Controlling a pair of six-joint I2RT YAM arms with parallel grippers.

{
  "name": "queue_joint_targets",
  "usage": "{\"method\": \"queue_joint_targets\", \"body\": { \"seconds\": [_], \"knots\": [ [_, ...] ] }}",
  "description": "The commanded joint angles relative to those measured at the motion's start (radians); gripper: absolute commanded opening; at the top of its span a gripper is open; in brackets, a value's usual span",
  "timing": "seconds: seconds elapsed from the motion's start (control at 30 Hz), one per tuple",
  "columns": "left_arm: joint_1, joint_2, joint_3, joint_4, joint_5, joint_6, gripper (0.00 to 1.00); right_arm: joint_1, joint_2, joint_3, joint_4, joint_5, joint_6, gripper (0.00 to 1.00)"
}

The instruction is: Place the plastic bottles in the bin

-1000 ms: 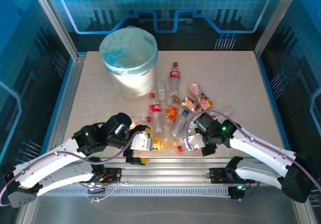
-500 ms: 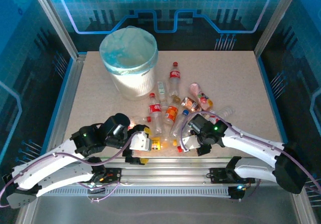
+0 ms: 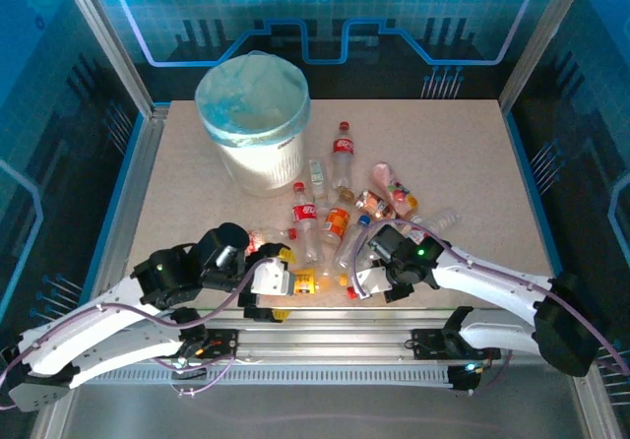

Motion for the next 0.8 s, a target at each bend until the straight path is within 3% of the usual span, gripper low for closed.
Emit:
{"method": "queue_joint_targets", "body": {
  "seconds": [0.0,0.23,0.4,0.57,0.77],
  "knots": [
    [-0.006,-0.043,0.04,0.089,0.016,-0.026,0.98,0.021,-0.081,0.066,-0.075,-0.049,0.066,0.49],
    [-0.006,-0.072,0.105,0.33,0.037,-0.201,0.96,0.023,-0.315,0.153,-0.166,-0.106,0.2,0.47],
    [-0.006,-0.026,0.13,0.511,0.016,-0.336,0.93,0.022,-0.46,0.178,-0.059,-0.113,0.353,0.46],
    [-0.005,0.068,0.157,0.609,-0.028,-0.425,0.88,0.023,-0.485,0.245,0.078,-0.175,0.54,0.43],
    [-0.005,0.151,0.17,0.664,0.043,-0.483,0.85,0.025,-0.471,0.294,0.241,-0.309,0.674,0.43]
  ]
}}
